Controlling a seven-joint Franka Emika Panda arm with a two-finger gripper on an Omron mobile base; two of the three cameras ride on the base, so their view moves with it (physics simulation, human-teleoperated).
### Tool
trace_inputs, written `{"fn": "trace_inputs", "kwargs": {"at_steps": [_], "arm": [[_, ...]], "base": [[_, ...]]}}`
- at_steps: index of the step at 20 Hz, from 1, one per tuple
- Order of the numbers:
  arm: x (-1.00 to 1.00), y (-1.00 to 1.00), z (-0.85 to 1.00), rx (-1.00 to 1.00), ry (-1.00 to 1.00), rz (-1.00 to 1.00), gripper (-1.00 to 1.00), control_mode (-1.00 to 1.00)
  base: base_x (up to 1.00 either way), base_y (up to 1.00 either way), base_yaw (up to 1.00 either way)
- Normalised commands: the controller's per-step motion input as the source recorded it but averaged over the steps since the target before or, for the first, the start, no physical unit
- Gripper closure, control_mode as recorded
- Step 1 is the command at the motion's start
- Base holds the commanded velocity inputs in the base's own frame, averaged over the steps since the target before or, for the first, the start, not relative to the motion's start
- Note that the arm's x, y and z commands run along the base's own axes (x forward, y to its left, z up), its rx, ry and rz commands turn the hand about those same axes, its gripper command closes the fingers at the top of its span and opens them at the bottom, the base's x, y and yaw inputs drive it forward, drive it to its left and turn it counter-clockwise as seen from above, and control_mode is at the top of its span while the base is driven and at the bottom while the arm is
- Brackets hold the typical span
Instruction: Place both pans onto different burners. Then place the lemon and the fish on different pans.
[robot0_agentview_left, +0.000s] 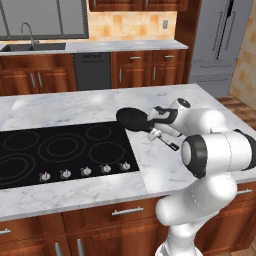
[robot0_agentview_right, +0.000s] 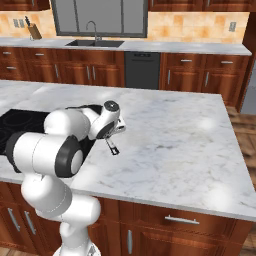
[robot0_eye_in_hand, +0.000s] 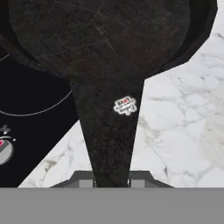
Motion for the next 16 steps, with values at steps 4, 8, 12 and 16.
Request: {"fn": "trace_inputs", "kwargs": {"at_steps": [4, 8, 12, 16], "arm": [[-0.02, 0.0, 0.0, 0.0, 0.01, 0.02, 1.0, 1.0], [0.0, 0.0, 0.0, 0.0, 0.0, 0.0, 1.0, 1.0], [0.0, 0.0, 0.0, 0.0, 0.0, 0.0, 1.0, 1.0], [0.0, 0.0, 0.0, 0.0, 0.0, 0.0, 1.0, 1.0]], "base": [[-0.1, 0.0, 0.04], [-0.27, 0.01, 0.04], [-0.41, 0.06, 0.04], [-0.12, 0.04, 0.0]]}}
